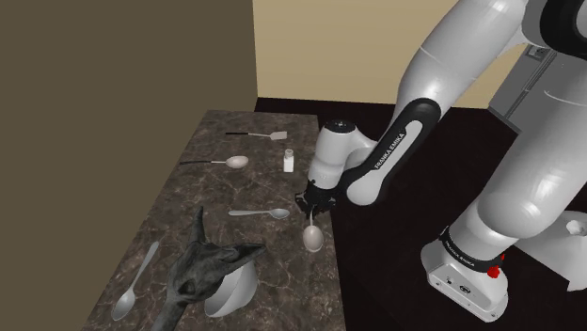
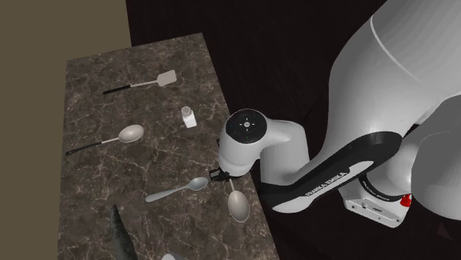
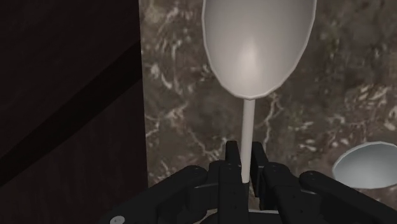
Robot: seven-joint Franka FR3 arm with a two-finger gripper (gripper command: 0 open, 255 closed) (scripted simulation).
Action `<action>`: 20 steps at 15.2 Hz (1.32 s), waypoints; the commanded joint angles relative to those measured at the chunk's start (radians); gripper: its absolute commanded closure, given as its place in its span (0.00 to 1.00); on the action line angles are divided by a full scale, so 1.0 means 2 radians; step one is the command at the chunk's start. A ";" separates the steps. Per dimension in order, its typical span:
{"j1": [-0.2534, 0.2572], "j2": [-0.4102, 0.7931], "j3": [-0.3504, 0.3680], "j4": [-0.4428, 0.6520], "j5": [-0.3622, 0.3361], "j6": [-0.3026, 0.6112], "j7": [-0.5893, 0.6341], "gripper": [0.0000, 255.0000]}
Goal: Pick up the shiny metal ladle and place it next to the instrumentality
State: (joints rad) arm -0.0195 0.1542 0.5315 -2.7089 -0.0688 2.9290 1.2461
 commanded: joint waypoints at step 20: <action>-0.016 -0.176 0.033 0.019 0.196 -0.178 -0.147 1.00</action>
State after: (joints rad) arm -0.0434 -0.2023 0.6069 -2.6801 0.3297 2.5806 0.9617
